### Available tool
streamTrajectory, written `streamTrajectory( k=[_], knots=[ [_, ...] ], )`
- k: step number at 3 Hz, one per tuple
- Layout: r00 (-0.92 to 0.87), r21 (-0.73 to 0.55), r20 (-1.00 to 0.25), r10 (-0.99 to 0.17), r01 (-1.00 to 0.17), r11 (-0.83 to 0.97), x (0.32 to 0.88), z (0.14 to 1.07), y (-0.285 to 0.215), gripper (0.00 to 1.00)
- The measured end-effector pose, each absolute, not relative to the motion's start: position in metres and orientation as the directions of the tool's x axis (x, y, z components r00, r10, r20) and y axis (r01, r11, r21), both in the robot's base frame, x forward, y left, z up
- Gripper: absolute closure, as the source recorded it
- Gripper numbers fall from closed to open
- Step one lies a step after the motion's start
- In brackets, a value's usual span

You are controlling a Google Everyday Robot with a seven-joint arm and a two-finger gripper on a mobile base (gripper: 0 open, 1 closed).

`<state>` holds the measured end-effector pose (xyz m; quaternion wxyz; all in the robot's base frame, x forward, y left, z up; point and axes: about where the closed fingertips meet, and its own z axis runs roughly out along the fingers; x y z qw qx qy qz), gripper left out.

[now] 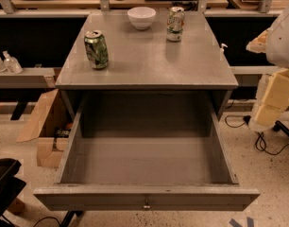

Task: Place green can into top drawer

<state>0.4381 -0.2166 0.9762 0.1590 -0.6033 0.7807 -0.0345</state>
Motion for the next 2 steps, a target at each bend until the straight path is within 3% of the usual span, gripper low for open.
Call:
streamTrajectory(
  k=[2],
  knots=[
    [-0.203, -0.273, -0.256, -0.945, -0.923, 0.272, 0.4472, 0.9717, -0.2097, 0.0]
  ],
)
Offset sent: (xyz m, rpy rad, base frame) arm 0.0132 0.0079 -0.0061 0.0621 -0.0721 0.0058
